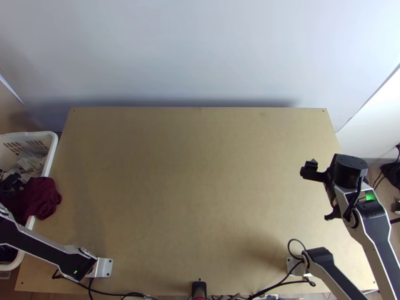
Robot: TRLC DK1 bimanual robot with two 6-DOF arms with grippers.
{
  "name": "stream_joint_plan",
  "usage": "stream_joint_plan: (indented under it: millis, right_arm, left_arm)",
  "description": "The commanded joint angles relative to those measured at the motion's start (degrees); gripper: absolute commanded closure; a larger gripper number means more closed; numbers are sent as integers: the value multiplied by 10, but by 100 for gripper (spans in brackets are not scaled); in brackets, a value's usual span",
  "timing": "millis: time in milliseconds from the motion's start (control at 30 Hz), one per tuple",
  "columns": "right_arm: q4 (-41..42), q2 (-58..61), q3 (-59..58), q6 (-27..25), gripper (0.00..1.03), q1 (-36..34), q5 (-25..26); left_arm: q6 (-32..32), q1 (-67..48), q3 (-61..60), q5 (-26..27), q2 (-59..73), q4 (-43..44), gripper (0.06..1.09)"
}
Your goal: Fold the t-shirt
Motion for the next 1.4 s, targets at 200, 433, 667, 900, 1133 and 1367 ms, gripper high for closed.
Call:
stream_joint_plan:
  millis: [200, 433, 667, 900, 1133, 1367]
  right_arm:
    - [-36, -6, 9, 13, 5, 0, 5]
    - [-38, -13, 1, 13, 5, -2, 5]
    - [-38, -13, 1, 14, 5, -2, 5]
    - [-37, -14, 7, 14, 5, 0, 5]
    - [-35, -16, 13, 11, 5, 6, 5]
    - [-34, -40, 19, -24, 5, 8, -28]
  left_arm:
    - [-5, -3, 19, -11, 69, 25, 50]
    - [-1, -14, 23, -12, 41, 37, 100]
    - [-1, -25, 31, -5, -13, 21, 105]
    - [-4, -56, 67, 29, -125, -33, 105]
    - [-5, -106, 144, 60, -214, -91, 105]
    - [-13, -213, 248, 70, -277, -150, 105]
